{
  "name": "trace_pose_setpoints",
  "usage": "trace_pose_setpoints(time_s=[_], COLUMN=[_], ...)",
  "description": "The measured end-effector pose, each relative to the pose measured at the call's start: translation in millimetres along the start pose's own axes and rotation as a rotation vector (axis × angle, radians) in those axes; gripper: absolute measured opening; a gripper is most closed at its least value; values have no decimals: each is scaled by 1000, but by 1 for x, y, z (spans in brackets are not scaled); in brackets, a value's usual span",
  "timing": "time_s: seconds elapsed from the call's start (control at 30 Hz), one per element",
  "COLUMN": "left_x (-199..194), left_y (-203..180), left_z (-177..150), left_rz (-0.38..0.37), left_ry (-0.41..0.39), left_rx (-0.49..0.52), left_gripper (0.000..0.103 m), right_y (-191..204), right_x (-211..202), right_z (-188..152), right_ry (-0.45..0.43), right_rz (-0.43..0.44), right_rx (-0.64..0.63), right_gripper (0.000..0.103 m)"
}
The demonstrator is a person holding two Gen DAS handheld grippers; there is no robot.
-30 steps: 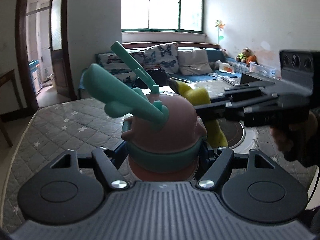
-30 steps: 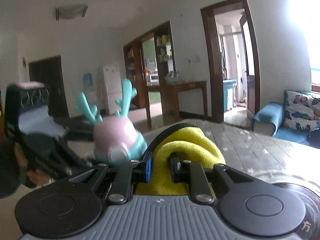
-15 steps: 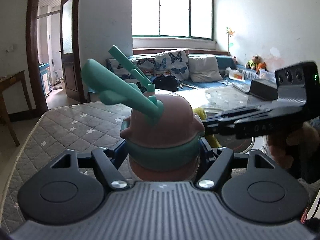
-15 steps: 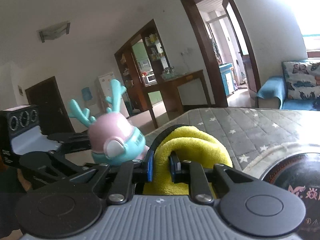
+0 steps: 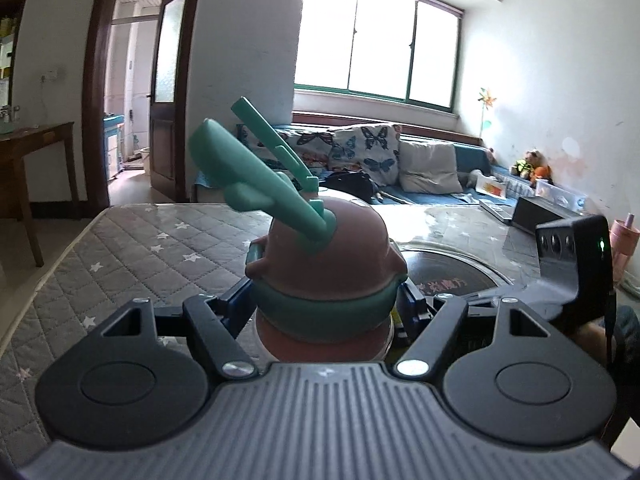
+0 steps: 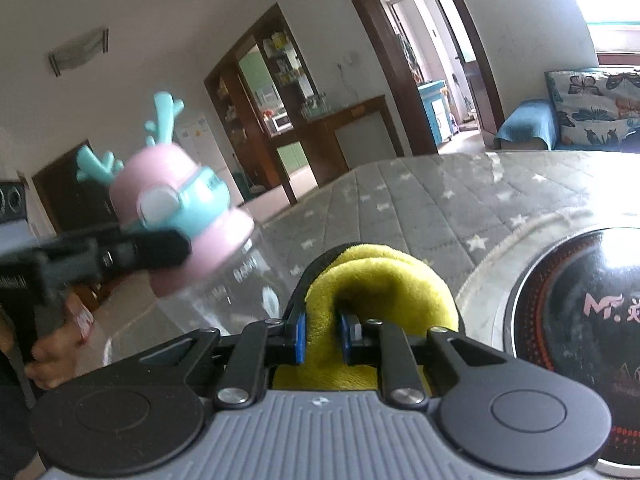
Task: Clean container
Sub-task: 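Roll the right tool and wipe the bottle's other side with the cloth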
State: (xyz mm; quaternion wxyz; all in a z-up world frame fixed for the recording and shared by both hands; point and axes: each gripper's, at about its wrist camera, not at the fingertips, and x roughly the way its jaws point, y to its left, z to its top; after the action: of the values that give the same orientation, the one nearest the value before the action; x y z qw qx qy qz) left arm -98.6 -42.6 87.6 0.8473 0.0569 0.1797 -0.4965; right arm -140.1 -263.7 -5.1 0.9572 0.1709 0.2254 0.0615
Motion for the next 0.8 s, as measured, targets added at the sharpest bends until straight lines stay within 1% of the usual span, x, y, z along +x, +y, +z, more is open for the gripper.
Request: trace_pose_setpoints(time_s=[0.13,0.3,0.37,0.43,0.53,0.57,0.67,0.8], left_x=[3,4,3,1,-1,0,7,16], left_y=[-6,-21,-30,-41,-59,-65,-79,-80], left_z=[1,0,-2,-4,-5,-5,-4,-3], left_rz=[53,125,156,204,277,300,378,465], left_ry=[11,15,7,-11,-47,-52,-58,-59], left_rx=[-8,-44,-62,-88,-93,-92,-102,-201], left_gripper=[73,74,81,81,81,82,83,83], right_y=[5,20,23,23,27,27,29,26], right_x=[5,12,12,17,15,13,8,1], right_z=[-9,-13,-13,-12,-13,-13,-15,-14], right_ry=[41,78,82,83,79,78,76,71], right_rz=[-34,-97,-106,-106,-101,-101,-101,-96], right_rx=[-26,-93,-109,-107,-103,-105,-112,-110], right_gripper=[17,17,17,17,17,17,17,17])
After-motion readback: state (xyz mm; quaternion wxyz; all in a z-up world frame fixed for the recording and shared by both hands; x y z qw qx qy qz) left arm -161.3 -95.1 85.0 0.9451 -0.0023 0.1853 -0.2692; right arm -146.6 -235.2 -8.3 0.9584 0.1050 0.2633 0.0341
